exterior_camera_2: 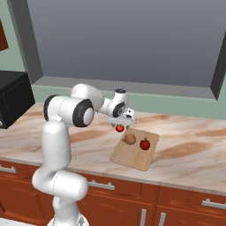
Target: Place the avocado, onion, tomato, and bell pepper on the cutting board.
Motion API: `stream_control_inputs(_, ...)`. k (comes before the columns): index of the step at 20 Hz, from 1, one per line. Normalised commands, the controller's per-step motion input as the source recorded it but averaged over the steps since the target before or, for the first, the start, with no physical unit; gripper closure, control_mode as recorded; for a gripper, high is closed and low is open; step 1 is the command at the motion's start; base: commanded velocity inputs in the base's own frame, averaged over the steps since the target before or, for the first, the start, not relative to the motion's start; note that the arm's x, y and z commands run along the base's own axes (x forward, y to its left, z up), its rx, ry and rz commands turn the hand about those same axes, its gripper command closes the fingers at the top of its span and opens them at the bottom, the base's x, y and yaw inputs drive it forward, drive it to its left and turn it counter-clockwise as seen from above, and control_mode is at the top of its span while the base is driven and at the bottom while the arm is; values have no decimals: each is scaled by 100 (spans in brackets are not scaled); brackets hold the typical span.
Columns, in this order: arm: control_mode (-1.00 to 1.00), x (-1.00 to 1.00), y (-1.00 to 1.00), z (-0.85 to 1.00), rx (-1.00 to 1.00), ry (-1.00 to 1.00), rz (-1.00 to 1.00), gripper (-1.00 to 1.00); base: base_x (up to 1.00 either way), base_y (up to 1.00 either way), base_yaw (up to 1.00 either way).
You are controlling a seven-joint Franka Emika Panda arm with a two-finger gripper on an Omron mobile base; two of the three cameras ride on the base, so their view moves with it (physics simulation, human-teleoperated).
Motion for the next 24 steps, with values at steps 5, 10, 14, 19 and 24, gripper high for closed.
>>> stream_control_inputs(5,-100,0,0,-24,0,4,0,-100,0,0,0)
stream_control_inputs(10,-100,0,0,-15,0,3,0,100,0,0,0)
stream_control_inputs(14,-100,-25,0,30,0,0,0,100,0,0,0)
stream_control_inputs(19,-100,-41,0,92,1,-1,0,100,0,0,0)
stream_control_inputs(24,-100,-84,0,95,1,-4,0,100,0,0,0)
